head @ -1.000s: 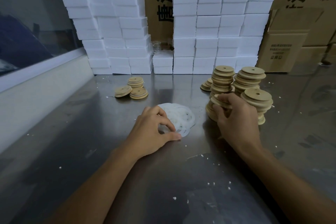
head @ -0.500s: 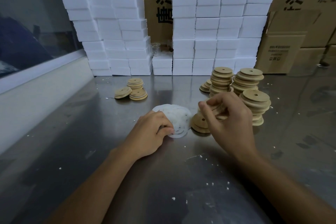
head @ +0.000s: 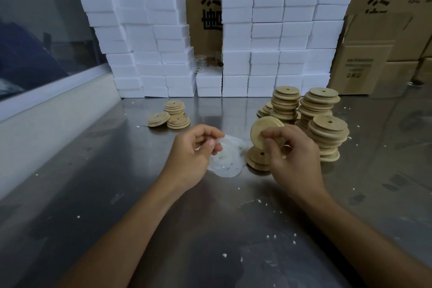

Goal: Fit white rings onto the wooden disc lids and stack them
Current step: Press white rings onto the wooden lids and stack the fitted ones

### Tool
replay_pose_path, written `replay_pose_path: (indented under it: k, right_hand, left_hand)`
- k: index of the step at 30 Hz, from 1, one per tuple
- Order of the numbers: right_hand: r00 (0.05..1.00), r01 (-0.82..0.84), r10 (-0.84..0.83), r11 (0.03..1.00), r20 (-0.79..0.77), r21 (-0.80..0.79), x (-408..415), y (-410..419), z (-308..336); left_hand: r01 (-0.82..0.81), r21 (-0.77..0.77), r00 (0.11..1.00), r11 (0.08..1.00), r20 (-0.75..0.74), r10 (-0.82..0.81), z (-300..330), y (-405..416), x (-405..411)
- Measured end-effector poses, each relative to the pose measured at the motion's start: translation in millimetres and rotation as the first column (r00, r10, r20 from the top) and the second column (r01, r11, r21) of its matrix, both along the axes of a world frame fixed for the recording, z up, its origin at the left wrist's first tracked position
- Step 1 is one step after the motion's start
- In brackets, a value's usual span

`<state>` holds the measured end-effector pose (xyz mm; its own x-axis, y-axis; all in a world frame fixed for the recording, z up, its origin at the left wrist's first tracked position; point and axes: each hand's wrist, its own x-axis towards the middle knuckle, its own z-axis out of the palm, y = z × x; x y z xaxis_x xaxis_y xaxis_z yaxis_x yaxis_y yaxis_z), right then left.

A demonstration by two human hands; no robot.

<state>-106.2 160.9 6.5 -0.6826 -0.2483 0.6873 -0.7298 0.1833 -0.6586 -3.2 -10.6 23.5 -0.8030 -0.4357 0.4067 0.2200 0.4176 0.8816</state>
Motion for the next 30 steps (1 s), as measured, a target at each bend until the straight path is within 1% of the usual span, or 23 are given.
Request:
replay_pose_path:
  k: [2, 5, 7, 9, 11, 13, 15, 17, 18, 19, 20, 21, 23, 24, 26, 30]
  right_hand:
    - [0.998, -0.035, 0.036, 0.999, 0.054, -0.009, 0.1, -0.5, -0.3]
    - [0.976, -0.160, 0.166, 0.986, 0.141, -0.051, 3.1, -1.9, 0.2]
    - [0.960, -0.228, 0.228, 0.973, 0.162, -0.019, 6.7, -3.8, -0.8]
    - [0.959, -0.255, 0.245, 0.965, 0.145, 0.054, 8.3, -6.7, -4.1]
    - [0.967, -0.244, 0.234, 0.965, 0.104, 0.101, 7.0, -8.3, -7.4]
    - [0.962, -0.262, 0.252, 0.961, 0.104, 0.093, 5.5, -8.2, -9.0]
    - [0.957, -0.283, 0.274, 0.955, 0.096, 0.091, 5.0, -7.4, -9.6]
    - [0.961, -0.273, 0.266, 0.956, 0.075, 0.103, 5.7, -7.8, -10.5]
    - [0.964, -0.265, 0.259, 0.959, 0.064, 0.104, 5.9, -8.2, -10.9]
    - [0.965, -0.261, 0.257, 0.960, 0.054, 0.105, 6.4, -8.7, -11.1]
    - [0.964, -0.266, 0.262, 0.958, 0.049, 0.106, 7.0, -9.1, -11.1]
    - [0.961, -0.276, 0.272, 0.955, 0.049, 0.107, 7.5, -9.7, -11.2]
    - [0.957, -0.290, 0.286, 0.951, 0.052, 0.110, 8.2, -10.3, -11.8]
    - [0.956, -0.293, 0.288, 0.950, 0.056, 0.108, 8.4, -10.2, -12.2]
    - [0.950, -0.308, 0.301, 0.947, 0.082, 0.091, 8.8, -10.3, -12.4]
    - [0.924, -0.347, 0.341, 0.938, 0.173, 0.004, 11.9, -11.0, -11.2]
  left_hand:
    - [0.052, 0.043, 0.999, 0.998, 0.002, -0.052, 2.4, 2.6, 1.9]
    - [0.093, 0.106, 0.996, 0.990, -0.020, -0.091, 4.6, 7.2, 2.9]
    - [0.093, 0.135, 0.995, 0.986, -0.037, -0.089, 4.9, 9.3, 2.2]
    - [0.066, 0.141, 0.997, 0.988, -0.049, -0.059, 3.9, 9.7, 1.2]
    - [0.033, 0.136, 0.998, 0.990, -0.054, -0.026, 2.7, 9.4, -0.2]
    - [0.005, 0.120, 0.998, 0.993, -0.063, 0.002, 1.1, 8.8, -1.4]
    - [-0.049, 0.071, 0.997, 0.996, -0.054, 0.053, -1.2, 8.7, -2.7]
    - [-0.115, 0.023, 0.993, 0.993, -0.007, 0.115, -4.2, 9.2, -4.3]
    - [-0.136, 0.024, 0.990, 0.990, 0.030, 0.135, -5.4, 10.0, -4.7]
    - [-0.138, 0.048, 0.988, 0.989, 0.069, 0.135, -6.4, 11.2, -4.9]
    - [-0.120, 0.104, 0.989, 0.987, 0.100, 0.109, -7.1, 13.0, -4.8]
    - [-0.085, 0.190, 0.991, 0.978, 0.114, 0.064, -7.0, 15.3, -4.5]
    - [-0.015, 0.373, 0.994, 0.928, 0.104, -0.026, -4.3, 20.5, -3.5]
    - [-0.006, 0.430, 0.994, 0.903, 0.099, -0.040, -2.5, 22.5, -3.1]
    - [-0.027, 0.488, 0.995, 0.872, 0.095, -0.022, 0.7, 24.6, -2.3]
    - [-0.076, 0.478, 0.995, 0.875, 0.096, 0.034, 4.2, 26.0, -2.0]
